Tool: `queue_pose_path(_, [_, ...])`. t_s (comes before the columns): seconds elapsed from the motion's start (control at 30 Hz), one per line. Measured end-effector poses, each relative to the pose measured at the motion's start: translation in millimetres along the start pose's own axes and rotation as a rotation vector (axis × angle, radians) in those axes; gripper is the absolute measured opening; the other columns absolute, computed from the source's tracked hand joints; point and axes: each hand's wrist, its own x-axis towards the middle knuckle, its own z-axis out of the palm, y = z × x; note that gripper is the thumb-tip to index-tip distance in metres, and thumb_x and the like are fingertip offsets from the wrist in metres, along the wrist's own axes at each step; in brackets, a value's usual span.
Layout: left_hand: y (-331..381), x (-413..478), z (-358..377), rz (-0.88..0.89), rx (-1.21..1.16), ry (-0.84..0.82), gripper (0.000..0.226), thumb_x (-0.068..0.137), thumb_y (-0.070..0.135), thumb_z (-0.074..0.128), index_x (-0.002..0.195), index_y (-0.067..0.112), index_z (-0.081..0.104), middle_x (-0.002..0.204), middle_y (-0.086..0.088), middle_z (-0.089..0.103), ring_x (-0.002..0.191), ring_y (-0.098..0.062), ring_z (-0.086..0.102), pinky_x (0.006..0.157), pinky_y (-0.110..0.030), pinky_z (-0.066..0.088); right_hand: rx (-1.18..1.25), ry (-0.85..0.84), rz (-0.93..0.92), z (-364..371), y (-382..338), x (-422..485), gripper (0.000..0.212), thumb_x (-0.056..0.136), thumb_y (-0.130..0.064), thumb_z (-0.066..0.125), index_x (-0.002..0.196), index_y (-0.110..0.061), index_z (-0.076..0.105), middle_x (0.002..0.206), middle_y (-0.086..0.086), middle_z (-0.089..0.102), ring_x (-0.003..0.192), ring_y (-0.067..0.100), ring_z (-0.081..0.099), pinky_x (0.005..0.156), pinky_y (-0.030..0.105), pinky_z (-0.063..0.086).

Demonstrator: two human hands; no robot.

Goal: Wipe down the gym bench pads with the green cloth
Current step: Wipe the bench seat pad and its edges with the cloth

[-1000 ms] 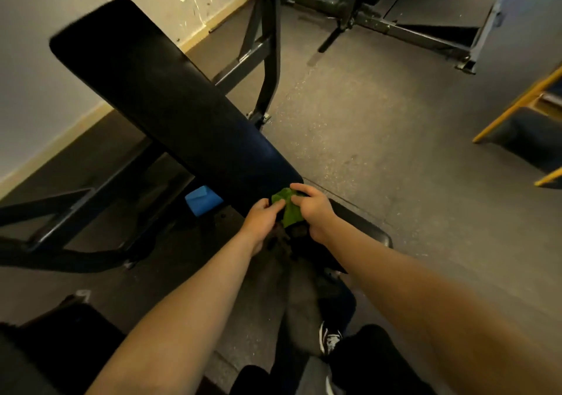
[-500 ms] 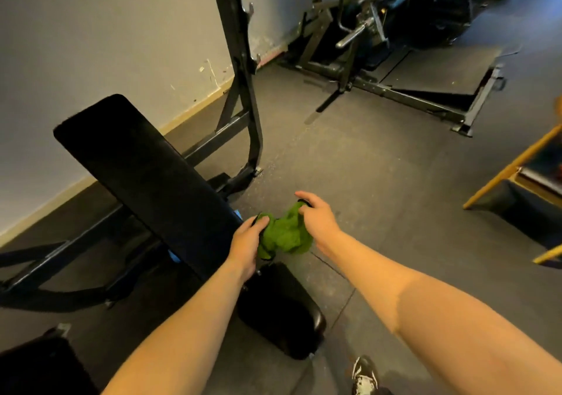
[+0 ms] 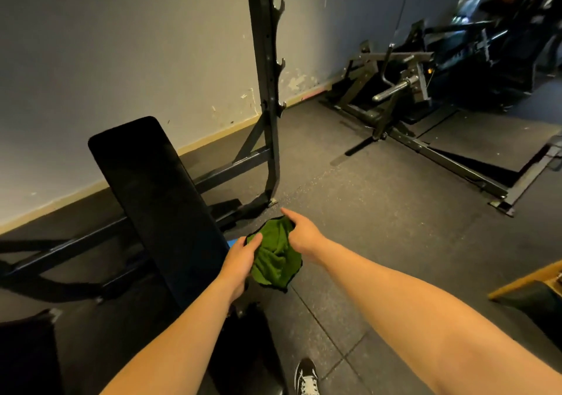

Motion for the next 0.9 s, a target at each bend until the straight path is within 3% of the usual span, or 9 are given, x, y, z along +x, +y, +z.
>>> queue_pose_path(0.1, [15, 24, -8, 0.089, -0.009, 0.189, 0.026, 0.099, 0.030, 0.062, 0.121, 0.017, 0.058, 0.112, -0.007, 0.070, 0.098, -0.022, 0.070, 0.088, -0.041, 0.057, -0.059, 0.012, 0.040, -8, -17, 41, 0.068, 0.092, 0.009, 0.040, 0.151, -0.024, 0.039, 0.150, 0.010, 0.044, 0.123, 0.030, 0.054, 0.089, 0.031, 0.053])
queue_pose_path(0.17, [27, 37, -15, 0.111, -0.053, 0.277, 0.029, 0.099, 0.027, 0.061, 0.126, 0.021, 0.051, 0.120, -0.008, 0.064, 0.102, -0.022, 0.066, 0.087, -0.039, 0.057, -0.057, 0.020, 0.072, -12, -30, 64, 0.062, 0.093, 0.006, 0.040, 0.148, -0.023, 0.043, 0.145, 0.014, 0.048, 0.118, 0.033, 0.056, 0.093, 0.041, 0.054])
queue_pose_path(0.3, [55, 52, -23, 0.148, -0.162, 0.278, 0.041, 0.099, 0.010, 0.058, 0.127, 0.036, 0.044, 0.117, -0.007, 0.061, 0.101, -0.027, 0.068, 0.083, -0.042, 0.060, 0.073, -0.073, 0.032, -10, -60, 101, 0.052, 0.102, -0.008, 0.039, 0.147, -0.033, 0.039, 0.137, 0.016, 0.053, 0.113, 0.042, 0.060, 0.095, 0.057, 0.052])
queue_pose_path(0.37, [69, 55, -23, 0.174, -0.148, 0.225, 0.044, 0.097, 0.001, 0.052, 0.125, 0.035, 0.054, 0.118, -0.008, 0.063, 0.103, -0.027, 0.068, 0.085, -0.044, 0.060, 0.216, -0.152, 0.056, -9, -72, 116, 0.062, 0.099, -0.007, 0.046, 0.150, -0.038, 0.031, 0.135, 0.022, 0.053, 0.113, 0.043, 0.062, 0.095, 0.057, 0.052])
queue_pose_path(0.47, [87, 62, -21, 0.164, -0.172, 0.224, 0.041, 0.097, -0.006, 0.046, 0.116, 0.023, 0.068, 0.116, -0.011, 0.069, 0.101, -0.025, 0.071, 0.085, -0.041, 0.060, 0.336, -0.362, 0.111, -7, -80, 140, 0.098, 0.079, 0.004, 0.064, 0.148, -0.052, 0.023, 0.136, 0.024, 0.053, 0.113, 0.036, 0.064, 0.099, 0.052, 0.051])
queue_pose_path(0.57, [105, 82, -21, 0.153, -0.281, 0.260, 0.044, 0.094, -0.009, 0.045, 0.113, 0.020, 0.072, 0.116, -0.012, 0.072, 0.103, -0.025, 0.071, 0.085, -0.037, 0.058, 0.323, -0.424, 0.152, -11, -83, 176, 0.112, 0.073, 0.017, 0.060, 0.151, -0.051, 0.017, 0.143, 0.026, 0.046, 0.121, 0.039, 0.058, 0.097, 0.052, 0.052])
queue_pose_path(0.7, [124, 105, -12, 0.187, -0.375, 0.285, 0.044, 0.095, -0.007, 0.049, 0.119, 0.022, 0.071, 0.116, -0.010, 0.071, 0.105, -0.025, 0.070, 0.080, -0.032, 0.058, 0.171, -0.116, 0.049, -29, -84, 224, 0.083, 0.089, 0.010, 0.052, 0.154, -0.034, 0.025, 0.144, 0.018, 0.047, 0.118, 0.033, 0.058, 0.099, 0.049, 0.052])
queue_pose_path(0.83, [138, 134, 10, 0.222, -0.387, 0.368, 0.048, 0.094, -0.004, 0.057, 0.132, 0.025, 0.063, 0.125, -0.009, 0.067, 0.107, -0.022, 0.070, 0.084, -0.031, 0.058, 0.106, -0.113, -0.089, -48, -101, 257, 0.067, 0.099, -0.001, 0.044, 0.155, -0.032, 0.023, 0.110, 0.009, 0.059, 0.092, 0.021, 0.061, 0.095, 0.045, 0.054])
queue_pose_path(0.9, [147, 146, 20, 0.235, -0.452, 0.437, 0.050, 0.095, -0.004, 0.057, 0.137, 0.023, 0.058, 0.127, -0.010, 0.066, 0.108, -0.022, 0.070, 0.085, -0.033, 0.058, 0.110, -0.165, -0.071, -54, -109, 277, 0.062, 0.103, -0.015, 0.046, 0.156, -0.032, 0.018, 0.111, 0.012, 0.060, 0.096, 0.022, 0.061, 0.096, 0.047, 0.053])
